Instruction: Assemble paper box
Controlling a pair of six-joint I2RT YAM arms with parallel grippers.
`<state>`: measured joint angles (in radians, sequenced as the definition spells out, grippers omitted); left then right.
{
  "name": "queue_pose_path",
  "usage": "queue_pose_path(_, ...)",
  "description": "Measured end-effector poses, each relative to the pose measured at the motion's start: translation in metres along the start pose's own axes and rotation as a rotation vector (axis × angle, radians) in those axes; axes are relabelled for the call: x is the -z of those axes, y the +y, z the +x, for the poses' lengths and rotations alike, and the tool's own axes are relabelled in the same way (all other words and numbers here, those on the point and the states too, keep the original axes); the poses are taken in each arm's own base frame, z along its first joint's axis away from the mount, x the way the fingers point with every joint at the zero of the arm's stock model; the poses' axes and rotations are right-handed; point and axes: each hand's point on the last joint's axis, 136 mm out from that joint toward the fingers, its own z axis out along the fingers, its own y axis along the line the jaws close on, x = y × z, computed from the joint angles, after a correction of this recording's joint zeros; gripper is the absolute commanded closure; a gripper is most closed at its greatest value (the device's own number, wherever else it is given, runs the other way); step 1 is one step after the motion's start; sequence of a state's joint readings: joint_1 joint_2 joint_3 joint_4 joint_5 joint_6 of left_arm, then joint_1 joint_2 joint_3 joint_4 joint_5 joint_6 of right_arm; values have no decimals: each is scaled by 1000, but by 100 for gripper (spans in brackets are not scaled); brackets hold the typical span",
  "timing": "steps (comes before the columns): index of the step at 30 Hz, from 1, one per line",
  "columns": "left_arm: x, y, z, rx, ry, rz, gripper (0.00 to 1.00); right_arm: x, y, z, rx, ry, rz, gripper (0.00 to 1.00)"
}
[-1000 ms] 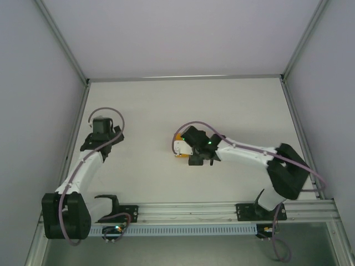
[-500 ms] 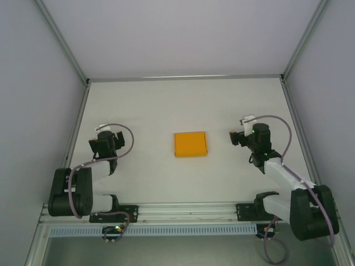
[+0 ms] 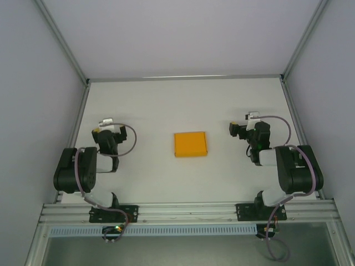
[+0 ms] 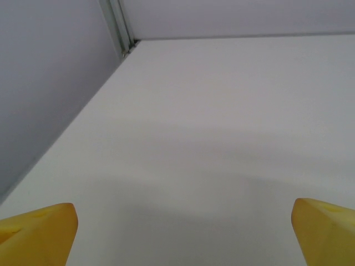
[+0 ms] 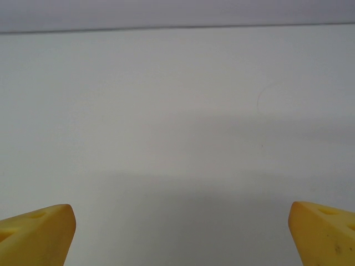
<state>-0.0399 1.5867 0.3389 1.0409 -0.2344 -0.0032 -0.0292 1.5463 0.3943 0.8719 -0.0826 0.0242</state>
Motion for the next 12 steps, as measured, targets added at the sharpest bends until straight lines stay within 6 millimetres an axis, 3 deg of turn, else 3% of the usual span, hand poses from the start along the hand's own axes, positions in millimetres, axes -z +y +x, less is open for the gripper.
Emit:
queue_pose_path(3,-4,-1,-7,3,-10,6,0,0,0,0,-3,-1,-1,0)
queue_pose_path(12,-4,-3,1,-4,23,18,0,0,3,0,-1,-1,0,0)
